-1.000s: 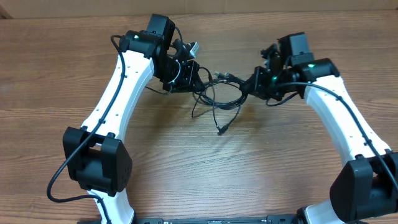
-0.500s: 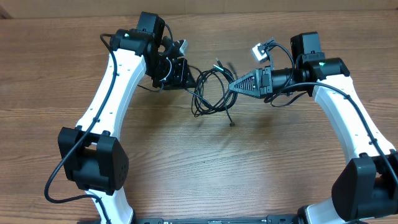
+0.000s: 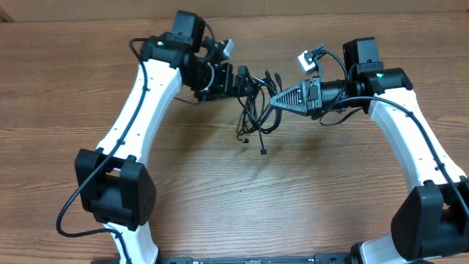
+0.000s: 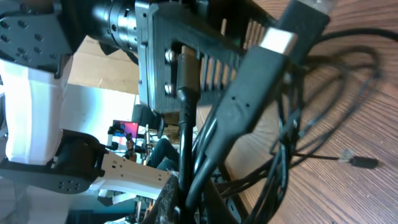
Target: Untangle cables
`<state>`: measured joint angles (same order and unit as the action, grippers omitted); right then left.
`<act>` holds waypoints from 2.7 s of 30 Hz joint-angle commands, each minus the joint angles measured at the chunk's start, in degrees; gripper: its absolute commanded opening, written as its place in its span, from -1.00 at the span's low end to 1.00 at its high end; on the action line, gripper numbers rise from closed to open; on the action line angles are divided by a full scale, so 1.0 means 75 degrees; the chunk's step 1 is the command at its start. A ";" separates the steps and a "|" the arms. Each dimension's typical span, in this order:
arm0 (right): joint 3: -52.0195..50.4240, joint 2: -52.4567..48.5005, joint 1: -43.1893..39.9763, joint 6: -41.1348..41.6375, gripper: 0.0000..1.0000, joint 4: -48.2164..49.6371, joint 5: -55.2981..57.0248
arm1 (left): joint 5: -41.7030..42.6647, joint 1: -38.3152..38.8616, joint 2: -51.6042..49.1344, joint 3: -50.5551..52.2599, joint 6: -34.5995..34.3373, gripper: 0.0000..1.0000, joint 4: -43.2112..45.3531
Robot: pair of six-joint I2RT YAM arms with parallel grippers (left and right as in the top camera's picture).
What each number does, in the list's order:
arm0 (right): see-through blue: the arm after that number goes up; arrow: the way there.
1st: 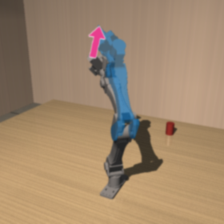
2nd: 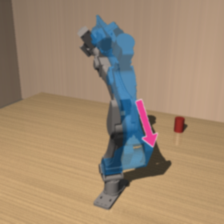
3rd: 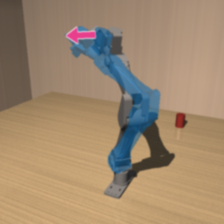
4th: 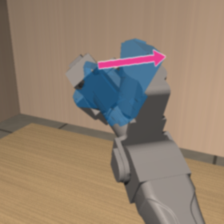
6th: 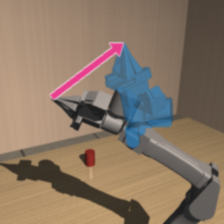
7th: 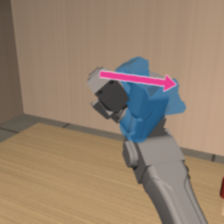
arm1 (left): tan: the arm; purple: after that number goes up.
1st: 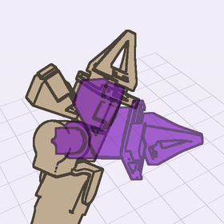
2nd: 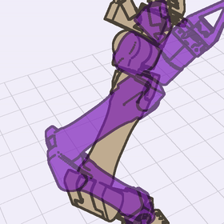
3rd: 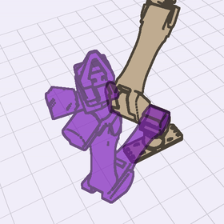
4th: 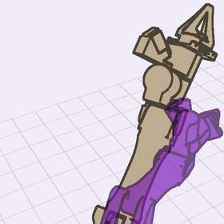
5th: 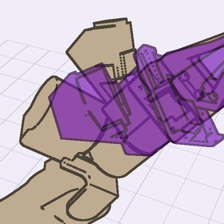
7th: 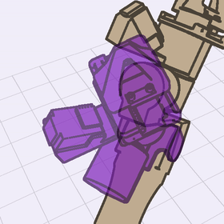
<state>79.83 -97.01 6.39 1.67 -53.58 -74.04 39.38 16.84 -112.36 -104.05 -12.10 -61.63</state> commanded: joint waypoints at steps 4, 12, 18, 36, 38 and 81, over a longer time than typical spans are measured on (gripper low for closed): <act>0.0224 0.0105 -0.0017 0.0067 -0.93 0.0020 -0.0085 | 0.1058 0.0160 -0.0606 0.0061 0.0393 0.96 0.0245; 0.0224 0.0105 -0.0017 0.0067 -0.92 0.0070 -0.0455 | 0.1533 0.0504 -0.1585 0.0067 0.0423 0.11 0.0662; 0.0224 0.0105 -0.0105 0.0070 -0.92 0.0041 -0.0455 | 0.2454 0.0557 -0.1629 0.0012 0.0152 -0.92 0.1428; 0.0221 0.0105 -0.0603 0.2573 -0.21 -0.0892 0.6575 | -0.0341 0.0050 0.1833 -0.0041 -0.0248 -0.92 0.1145; 0.0224 0.0108 -0.0603 0.2372 -0.20 -0.0968 0.6461 | -0.0408 0.0050 0.1944 -0.0041 -0.0233 -0.92 0.1043; 0.0752 0.0527 0.2634 0.0758 -0.35 0.0938 0.6388 | -0.0417 0.0058 0.1996 -0.0038 -0.2017 -0.92 -0.0959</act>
<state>84.44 -91.94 26.17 9.19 -47.44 -26.52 29.61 17.15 -97.82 -103.83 -28.84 -69.04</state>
